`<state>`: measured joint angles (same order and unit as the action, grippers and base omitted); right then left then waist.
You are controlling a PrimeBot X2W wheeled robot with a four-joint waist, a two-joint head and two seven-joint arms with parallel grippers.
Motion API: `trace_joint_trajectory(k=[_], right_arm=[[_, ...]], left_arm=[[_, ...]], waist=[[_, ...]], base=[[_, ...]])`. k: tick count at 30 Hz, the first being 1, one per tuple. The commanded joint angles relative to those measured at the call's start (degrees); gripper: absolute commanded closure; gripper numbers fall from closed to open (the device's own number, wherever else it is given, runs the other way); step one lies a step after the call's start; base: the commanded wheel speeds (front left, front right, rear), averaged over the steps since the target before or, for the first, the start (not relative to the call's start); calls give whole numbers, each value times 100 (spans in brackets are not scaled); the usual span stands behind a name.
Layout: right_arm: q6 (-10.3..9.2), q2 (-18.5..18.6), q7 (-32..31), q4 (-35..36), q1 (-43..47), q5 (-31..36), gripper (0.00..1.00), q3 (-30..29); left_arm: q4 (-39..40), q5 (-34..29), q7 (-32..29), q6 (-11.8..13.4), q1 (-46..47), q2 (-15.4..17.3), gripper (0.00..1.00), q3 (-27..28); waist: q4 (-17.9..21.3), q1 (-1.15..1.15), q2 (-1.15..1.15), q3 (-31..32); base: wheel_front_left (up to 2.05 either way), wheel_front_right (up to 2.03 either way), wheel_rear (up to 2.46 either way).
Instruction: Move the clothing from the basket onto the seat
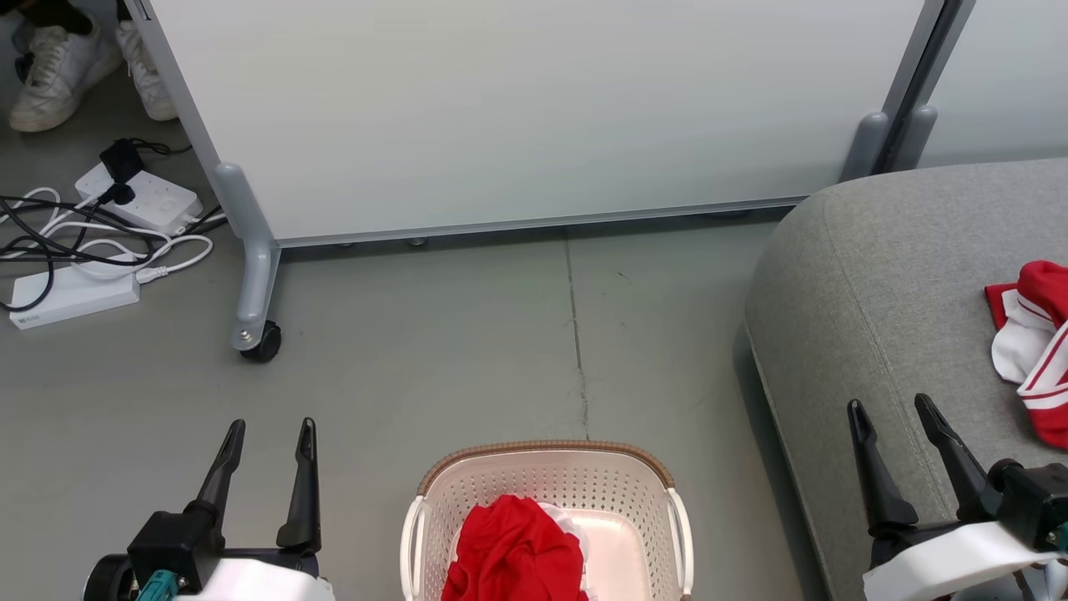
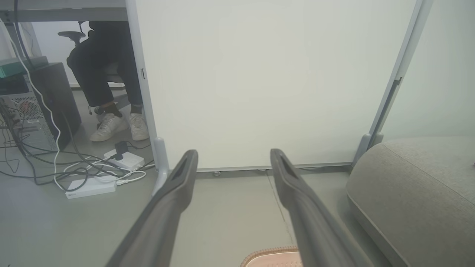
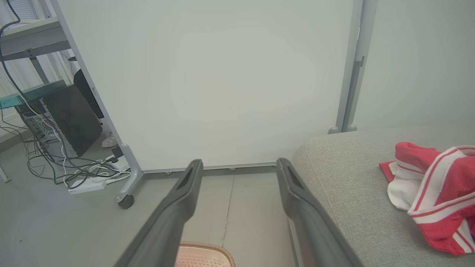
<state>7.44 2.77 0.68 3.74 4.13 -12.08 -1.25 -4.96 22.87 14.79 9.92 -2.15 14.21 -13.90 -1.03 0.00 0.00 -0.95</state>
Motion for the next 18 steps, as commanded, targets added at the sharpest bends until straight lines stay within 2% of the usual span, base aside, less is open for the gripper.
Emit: trace_joint_trajectory(k=[1,18], right_arm=[[9,26,-19,38,24,-32,0,0],[9,27,-52,84,-122,53,0,-23]], left_arm=[[-12,-10,-3,30,-5,39,0,-7],[-139,-172,-2,27,447,-8,0,-207]], waist=[[-8,0,0,-14],[-28,0,0,-178]], base=[[0,0,0],[0,0,0]])
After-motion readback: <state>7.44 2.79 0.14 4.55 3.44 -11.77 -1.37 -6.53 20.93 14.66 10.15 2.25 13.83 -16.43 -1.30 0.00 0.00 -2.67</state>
